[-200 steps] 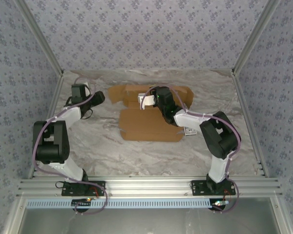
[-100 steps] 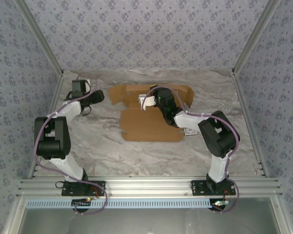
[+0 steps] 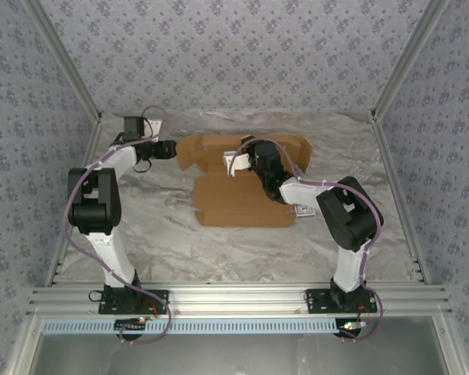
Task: Fold the paper box
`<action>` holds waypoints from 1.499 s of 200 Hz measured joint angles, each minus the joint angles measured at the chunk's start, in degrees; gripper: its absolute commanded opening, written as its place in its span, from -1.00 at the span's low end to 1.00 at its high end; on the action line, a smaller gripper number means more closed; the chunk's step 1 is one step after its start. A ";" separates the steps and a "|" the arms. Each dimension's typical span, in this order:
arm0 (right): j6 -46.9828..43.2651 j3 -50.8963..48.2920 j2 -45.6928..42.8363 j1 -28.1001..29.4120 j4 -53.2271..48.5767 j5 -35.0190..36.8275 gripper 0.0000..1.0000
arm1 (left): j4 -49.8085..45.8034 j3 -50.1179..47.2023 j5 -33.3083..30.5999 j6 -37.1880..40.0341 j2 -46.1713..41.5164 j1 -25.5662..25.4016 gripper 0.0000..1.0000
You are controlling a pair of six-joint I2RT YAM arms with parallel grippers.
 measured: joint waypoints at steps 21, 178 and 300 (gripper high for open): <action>0.02 0.00 0.00 -0.13 -0.04 -0.13 -1.00 | -0.02 0.00 4.52 2.03 0.44 -0.55 0.35; -3.74 -1.95 0.92 -1.95 4.52 -1.49 -1.00 | -1.40 0.00 18.05 14.21 0.44 -2.97 0.29; -6.03 -3.82 1.79 -1.97 9.60 -1.90 -1.00 | -6.78 0.22 25.59 24.79 0.07 -3.61 0.23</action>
